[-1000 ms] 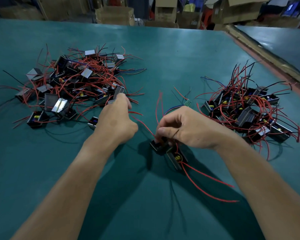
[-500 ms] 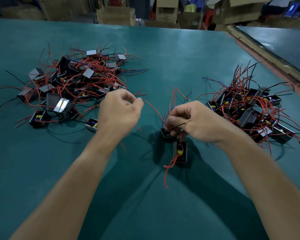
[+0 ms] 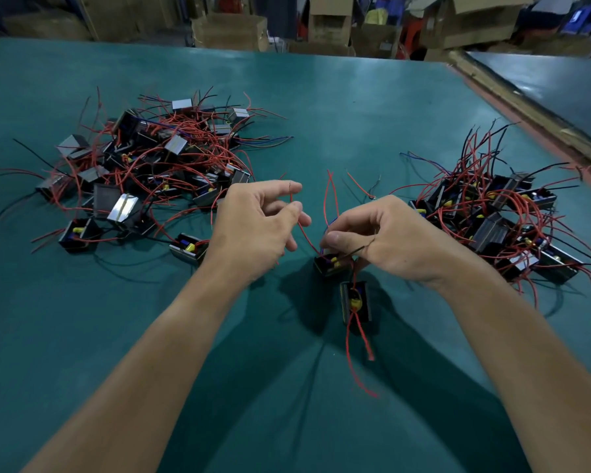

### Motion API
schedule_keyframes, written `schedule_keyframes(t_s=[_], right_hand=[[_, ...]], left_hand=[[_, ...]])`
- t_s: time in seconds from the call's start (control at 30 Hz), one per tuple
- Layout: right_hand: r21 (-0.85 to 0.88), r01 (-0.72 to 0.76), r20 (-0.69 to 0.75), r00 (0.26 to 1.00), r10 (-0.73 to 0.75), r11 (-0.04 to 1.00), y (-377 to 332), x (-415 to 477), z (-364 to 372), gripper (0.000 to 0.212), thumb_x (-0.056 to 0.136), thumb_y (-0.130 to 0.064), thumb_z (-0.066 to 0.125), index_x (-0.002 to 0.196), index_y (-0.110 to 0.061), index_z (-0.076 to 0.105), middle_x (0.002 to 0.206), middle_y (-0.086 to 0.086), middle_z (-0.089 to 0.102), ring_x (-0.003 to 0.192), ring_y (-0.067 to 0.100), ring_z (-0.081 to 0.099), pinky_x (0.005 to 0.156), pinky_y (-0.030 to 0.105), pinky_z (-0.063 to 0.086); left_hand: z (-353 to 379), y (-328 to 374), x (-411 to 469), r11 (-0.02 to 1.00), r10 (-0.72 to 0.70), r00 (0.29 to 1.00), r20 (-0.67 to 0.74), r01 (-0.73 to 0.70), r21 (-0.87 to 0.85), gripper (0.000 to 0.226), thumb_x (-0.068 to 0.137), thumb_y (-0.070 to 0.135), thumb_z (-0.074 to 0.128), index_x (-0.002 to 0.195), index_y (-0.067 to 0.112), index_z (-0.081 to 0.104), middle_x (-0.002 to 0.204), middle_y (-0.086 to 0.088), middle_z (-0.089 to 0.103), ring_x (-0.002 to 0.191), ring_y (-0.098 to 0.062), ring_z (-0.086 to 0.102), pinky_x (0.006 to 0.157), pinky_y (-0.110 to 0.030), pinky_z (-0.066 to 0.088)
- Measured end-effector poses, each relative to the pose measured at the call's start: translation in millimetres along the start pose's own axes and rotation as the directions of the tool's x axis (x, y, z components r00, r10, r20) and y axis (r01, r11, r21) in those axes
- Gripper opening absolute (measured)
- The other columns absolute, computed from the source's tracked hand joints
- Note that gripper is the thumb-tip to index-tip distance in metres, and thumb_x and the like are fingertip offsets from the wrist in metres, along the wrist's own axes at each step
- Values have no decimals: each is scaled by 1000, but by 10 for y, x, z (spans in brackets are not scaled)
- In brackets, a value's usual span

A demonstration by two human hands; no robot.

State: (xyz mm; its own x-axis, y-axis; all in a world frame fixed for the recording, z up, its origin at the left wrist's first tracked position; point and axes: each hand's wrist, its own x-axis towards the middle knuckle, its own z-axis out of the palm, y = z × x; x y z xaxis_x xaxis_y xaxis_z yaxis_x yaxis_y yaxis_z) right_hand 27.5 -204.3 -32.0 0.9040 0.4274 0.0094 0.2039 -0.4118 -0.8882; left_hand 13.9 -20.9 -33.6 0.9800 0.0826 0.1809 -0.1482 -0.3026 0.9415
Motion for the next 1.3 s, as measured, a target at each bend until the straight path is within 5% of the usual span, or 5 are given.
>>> schedule_keyframes(t_s=[0.23, 0.37, 0.53, 1.03, 1.3], right_hand=[[51, 85, -26, 996, -84, 995, -23, -15, -73, 6, 83, -18, 78, 81, -23, 79, 66, 25, 65, 58, 16, 50, 51, 24, 43], [117, 136, -14, 991, -136, 984, -50, -41, -88, 17, 70, -30, 79, 75, -13, 78, 59, -1, 68, 52, 5, 53, 49, 18, 44], [101, 146, -51, 989, -142, 984, -42, -33, -124, 9, 78, -12, 81, 71, -17, 77, 62, 0, 71, 50, 8, 58, 49, 21, 49], [159, 129, -129, 986, -109, 979, -29, -16, -125, 29, 59, -28, 83, 80, -14, 69, 66, 22, 69, 49, 18, 57, 47, 27, 50], [115, 189, -92, 980, -179, 975, -31, -29, -130, 14, 71, -15, 84, 82, -20, 76, 59, 8, 69, 48, 14, 57, 47, 24, 47]], left_hand=[[36, 43, -41, 996, 87, 974, 210, -83, -27, 36, 102, 8, 45, 135, 21, 51, 57, -1, 64, 35, -15, 47, 40, -21, 37], [38, 56, -55, 998, 54, 966, 255, -48, -31, 15, 101, 10, 48, 116, 13, 46, 58, -1, 65, 36, -17, 46, 41, -24, 35], [32, 63, -50, 997, 36, 959, 280, -17, -69, 7, 98, 7, 55, 91, 6, 56, 57, -3, 67, 36, -17, 45, 38, -19, 37], [14, 32, -64, 993, 90, 939, 332, -59, -102, 15, 91, 4, 64, 82, 10, 75, 64, -1, 71, 41, -11, 49, 43, -18, 43], [29, 43, -70, 990, 5, 923, 385, 49, -130, 18, 95, 10, 60, 81, 7, 70, 63, -2, 69, 41, -10, 48, 42, -22, 40]])
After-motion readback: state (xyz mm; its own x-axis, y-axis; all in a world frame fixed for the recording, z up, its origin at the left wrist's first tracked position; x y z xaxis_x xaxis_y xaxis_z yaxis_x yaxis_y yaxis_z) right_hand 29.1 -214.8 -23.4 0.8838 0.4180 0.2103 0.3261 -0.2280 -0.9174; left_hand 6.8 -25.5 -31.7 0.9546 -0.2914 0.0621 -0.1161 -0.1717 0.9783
